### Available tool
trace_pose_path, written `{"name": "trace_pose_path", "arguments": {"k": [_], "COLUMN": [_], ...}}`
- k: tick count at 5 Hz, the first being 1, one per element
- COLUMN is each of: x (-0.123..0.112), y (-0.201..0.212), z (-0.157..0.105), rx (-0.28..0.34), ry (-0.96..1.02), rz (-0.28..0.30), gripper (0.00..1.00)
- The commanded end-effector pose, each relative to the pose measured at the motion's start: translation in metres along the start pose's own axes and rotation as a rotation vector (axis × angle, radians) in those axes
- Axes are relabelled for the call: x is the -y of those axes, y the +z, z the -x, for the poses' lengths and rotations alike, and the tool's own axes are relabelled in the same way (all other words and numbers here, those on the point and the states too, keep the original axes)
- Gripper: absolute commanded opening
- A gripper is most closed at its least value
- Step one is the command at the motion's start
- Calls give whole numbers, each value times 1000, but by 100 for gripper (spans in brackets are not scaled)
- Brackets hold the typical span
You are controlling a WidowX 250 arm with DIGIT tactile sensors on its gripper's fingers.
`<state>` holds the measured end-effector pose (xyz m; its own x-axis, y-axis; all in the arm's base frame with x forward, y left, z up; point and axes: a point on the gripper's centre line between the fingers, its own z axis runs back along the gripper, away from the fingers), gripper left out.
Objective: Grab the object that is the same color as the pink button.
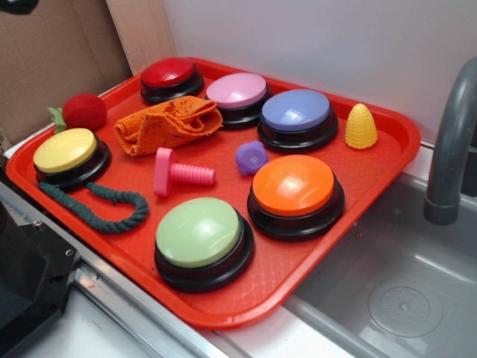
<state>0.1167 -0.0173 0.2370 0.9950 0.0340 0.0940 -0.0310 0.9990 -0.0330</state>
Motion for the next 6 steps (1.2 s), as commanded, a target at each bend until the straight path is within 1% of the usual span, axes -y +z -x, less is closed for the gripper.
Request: {"name": "trace_pose_path", "arguments": {"k": [1,2,3,4,5,6], "x": [0,-2,4,3,6,10], "y": [0,-17,-54,-88,-116,-156], "z": [0,-8,-20,-33,-46,-65], "rx": [0,29,35,41,84,102], "ry": [0,3,81,145,249,292], "rz": [0,13,4,-16,-9,-12], "gripper": [100,100,100,100,100,100]}}
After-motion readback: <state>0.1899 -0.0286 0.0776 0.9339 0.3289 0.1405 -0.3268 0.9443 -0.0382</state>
